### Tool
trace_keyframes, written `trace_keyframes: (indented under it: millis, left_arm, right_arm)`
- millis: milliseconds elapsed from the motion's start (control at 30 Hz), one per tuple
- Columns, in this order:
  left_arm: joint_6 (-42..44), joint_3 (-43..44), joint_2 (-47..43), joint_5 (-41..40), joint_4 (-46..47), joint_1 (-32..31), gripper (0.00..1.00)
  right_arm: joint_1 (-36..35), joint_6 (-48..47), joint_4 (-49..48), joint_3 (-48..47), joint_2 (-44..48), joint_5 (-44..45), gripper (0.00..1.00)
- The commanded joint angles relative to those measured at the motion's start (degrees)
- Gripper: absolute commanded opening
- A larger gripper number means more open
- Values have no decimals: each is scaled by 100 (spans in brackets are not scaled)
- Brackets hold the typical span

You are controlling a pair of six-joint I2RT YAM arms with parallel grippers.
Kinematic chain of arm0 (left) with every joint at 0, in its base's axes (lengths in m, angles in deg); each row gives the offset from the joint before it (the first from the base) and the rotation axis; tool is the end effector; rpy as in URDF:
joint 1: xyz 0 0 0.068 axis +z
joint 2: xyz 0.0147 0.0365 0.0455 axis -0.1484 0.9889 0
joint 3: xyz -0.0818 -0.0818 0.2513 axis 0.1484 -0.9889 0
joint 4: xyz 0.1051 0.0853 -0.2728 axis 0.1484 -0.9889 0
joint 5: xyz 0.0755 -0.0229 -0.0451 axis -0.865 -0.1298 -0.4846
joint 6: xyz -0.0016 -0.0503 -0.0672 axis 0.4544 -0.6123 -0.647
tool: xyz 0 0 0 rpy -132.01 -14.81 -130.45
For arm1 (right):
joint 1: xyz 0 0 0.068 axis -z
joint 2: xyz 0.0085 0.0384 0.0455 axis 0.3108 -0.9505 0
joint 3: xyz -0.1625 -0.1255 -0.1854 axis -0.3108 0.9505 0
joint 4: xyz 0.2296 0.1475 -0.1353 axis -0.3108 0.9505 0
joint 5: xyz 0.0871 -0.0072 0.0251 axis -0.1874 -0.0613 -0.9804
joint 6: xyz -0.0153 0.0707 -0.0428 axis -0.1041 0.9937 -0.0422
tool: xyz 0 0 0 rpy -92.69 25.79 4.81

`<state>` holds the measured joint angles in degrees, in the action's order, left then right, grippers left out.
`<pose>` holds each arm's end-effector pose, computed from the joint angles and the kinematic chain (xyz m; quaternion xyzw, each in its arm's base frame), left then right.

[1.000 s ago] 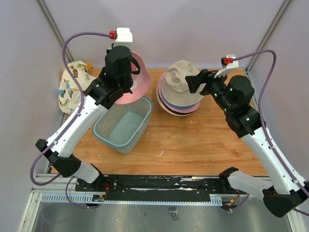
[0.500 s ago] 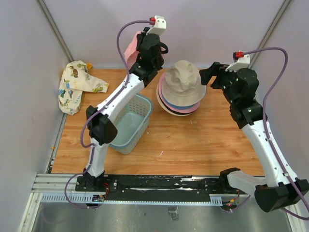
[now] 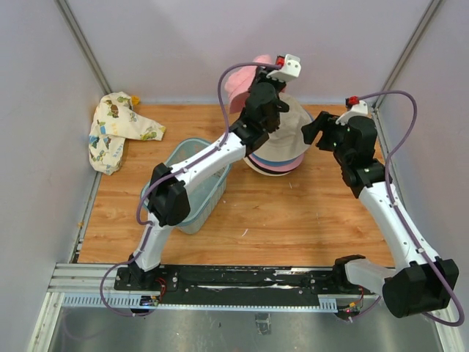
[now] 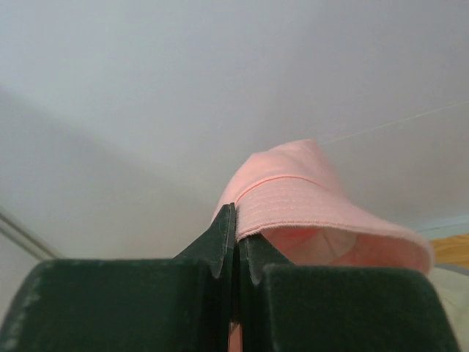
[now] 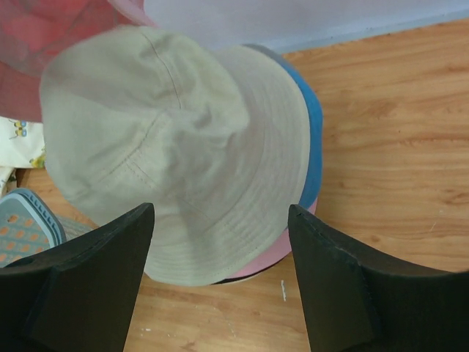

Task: Stack the hats
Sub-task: Stack the hat on the hat.

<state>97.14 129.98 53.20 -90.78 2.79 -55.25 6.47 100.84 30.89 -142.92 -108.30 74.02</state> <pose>0.4337 -0.3801 0.4287 0.1128 0.6179 0.1833 0.7563 0.3371 0.0742 0.3745 0.0704 0.7493 0.2323 0.6162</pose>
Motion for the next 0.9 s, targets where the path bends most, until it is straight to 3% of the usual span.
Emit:
trace_keyframes:
  millis: [0,233,467,867]
  left_arm:
    - [319,-125,-263,166,943,-307,0]
    - [492,-773,-640,135,1177,-708,1]
    - [596,-1923,-1149,339,1712,-1179,1]
    - [786,-3128,-1545,545,2227,-1732,1]
  right_arm:
    - [66,82,-247,220,102,-270,74]
    - [59,353,-855,533,-223,-754,70]
    - [65,513,-1184,726,-410,-698,70]
    - [70,751,-1750,1058,-489,-537,70]
